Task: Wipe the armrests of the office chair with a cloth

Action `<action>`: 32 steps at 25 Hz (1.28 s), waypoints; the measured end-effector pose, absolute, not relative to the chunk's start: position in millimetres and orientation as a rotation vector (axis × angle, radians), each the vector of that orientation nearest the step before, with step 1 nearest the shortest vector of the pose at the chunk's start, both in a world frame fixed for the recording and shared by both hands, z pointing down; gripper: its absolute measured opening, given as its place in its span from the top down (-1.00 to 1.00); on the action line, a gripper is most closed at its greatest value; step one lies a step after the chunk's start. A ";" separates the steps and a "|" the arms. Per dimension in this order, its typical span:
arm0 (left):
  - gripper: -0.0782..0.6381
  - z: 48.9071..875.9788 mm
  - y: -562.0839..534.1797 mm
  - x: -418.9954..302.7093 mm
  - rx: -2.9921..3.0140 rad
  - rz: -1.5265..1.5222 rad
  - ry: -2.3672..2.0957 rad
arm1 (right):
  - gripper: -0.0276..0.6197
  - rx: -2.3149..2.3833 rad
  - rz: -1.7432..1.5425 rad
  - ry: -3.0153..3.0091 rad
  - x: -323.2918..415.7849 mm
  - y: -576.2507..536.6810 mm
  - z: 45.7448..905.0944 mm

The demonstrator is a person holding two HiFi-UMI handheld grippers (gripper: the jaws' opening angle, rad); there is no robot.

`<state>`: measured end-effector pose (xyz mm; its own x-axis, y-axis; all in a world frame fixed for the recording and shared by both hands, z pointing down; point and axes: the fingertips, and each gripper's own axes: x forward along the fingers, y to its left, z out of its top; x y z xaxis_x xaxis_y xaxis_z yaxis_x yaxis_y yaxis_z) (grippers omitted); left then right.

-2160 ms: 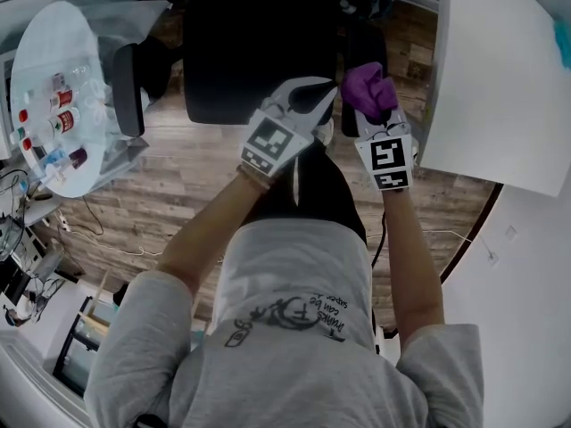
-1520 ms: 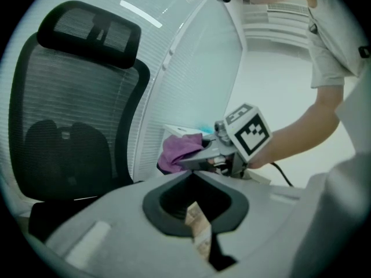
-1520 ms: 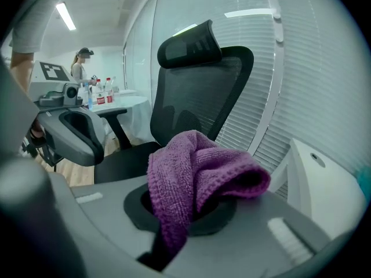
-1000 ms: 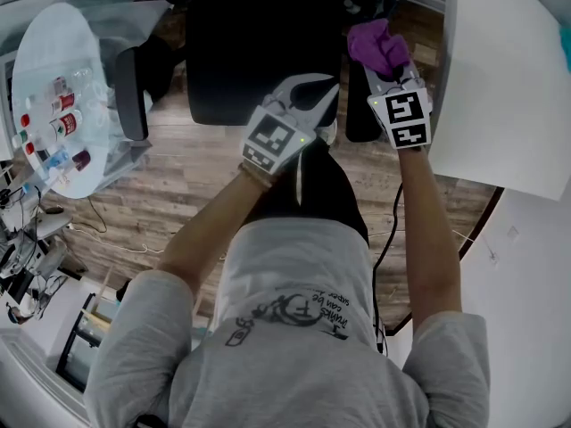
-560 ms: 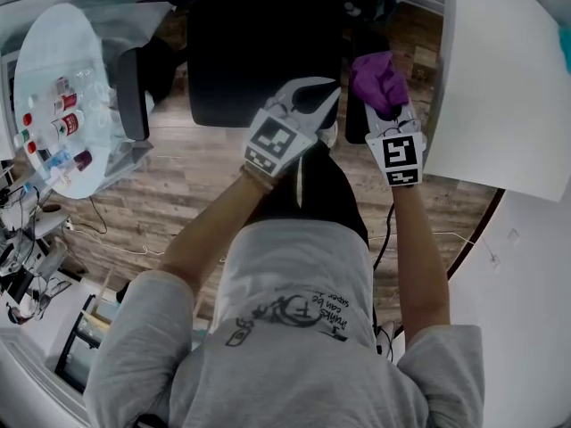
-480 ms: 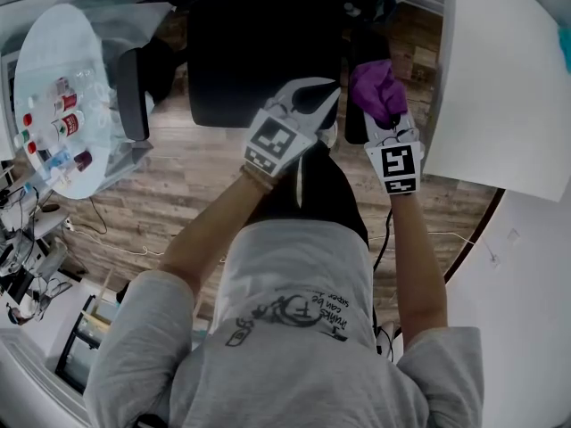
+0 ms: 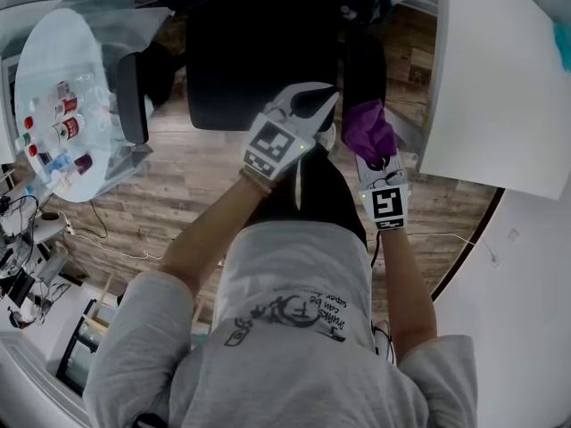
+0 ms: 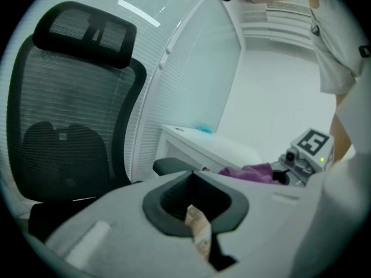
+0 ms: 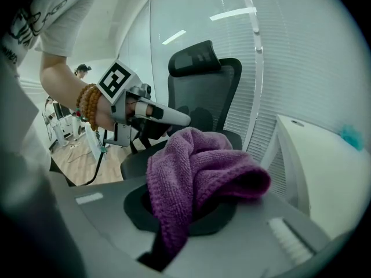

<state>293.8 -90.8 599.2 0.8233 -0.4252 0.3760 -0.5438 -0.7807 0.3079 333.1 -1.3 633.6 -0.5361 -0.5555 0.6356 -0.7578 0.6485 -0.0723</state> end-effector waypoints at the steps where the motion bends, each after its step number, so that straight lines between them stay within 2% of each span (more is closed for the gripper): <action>1: 0.78 599.2 -90.1 293.8 2.598 0.403 -0.724 | 0.80 1.015 0.462 -2.289 333.2 1.1 633.5; 14: 0.78 567.6 -78.6 297.1 2.603 0.395 -0.728 | 0.80 0.985 0.515 -2.244 333.5 -3.7 623.3; 32: 0.78 442.8 -69.5 283.0 2.666 0.294 -0.808 | 0.81 1.224 0.404 -2.371 348.9 -38.4 469.2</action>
